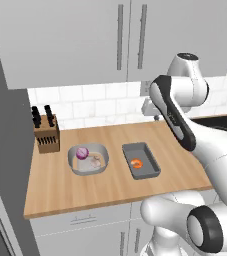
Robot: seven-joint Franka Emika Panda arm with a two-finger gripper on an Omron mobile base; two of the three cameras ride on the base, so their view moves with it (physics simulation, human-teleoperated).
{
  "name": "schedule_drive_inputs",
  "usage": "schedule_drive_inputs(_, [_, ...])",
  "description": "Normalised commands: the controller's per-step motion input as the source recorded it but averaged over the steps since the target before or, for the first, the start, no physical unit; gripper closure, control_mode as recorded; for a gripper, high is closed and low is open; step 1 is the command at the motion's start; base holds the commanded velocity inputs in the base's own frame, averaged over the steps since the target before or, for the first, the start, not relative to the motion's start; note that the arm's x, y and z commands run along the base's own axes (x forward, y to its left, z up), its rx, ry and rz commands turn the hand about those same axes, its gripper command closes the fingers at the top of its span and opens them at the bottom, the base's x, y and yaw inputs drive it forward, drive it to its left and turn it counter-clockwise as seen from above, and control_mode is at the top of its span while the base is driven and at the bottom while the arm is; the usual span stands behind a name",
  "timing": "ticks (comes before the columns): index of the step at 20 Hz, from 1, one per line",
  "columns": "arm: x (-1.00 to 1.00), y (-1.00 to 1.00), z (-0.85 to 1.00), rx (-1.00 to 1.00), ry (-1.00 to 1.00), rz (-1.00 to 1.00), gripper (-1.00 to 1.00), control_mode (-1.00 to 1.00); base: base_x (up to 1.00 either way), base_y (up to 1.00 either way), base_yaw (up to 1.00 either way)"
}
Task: Take the meat container that has the shrimp and place it on the second highest rack of the freezer. Then take the vegetable container that has the onion and garlic and place it on the highest rack of the freezer.
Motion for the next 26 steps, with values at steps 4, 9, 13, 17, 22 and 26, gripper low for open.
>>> schedule_drive_inputs(4, [-0.15,-0.05,-0.56,0.0,0.16,-0.22,-1.0,-1.0,0.0,0.0,0.0])
schedule_drive_inputs(9, [0.0,0.01,-1.0,-0.12,0.26,-0.24,-1.0,-1.0,0.0,0.0,0.0])
schedule_drive_inputs(13, [0.0,0.0,-1.0,0.08,0.2,-0.48,-1.0,-1.0,0.0,0.0,0.0])
schedule_drive_inputs(17, [0.02,-0.08,-1.0,0.15,0.02,-0.58,-1.0,-1.0,0.0,0.0,0.0])
schedule_drive_inputs(22, [0.12,-0.22,-1.0,0.01,-0.03,-0.52,-1.0,-1.0,0.0,0.0,0.0])
schedule_drive_inputs(26, [0.45,-0.06,-0.94,-0.12,-0.01,-0.32,-1.0,-1.0,0.0,0.0,0.0])
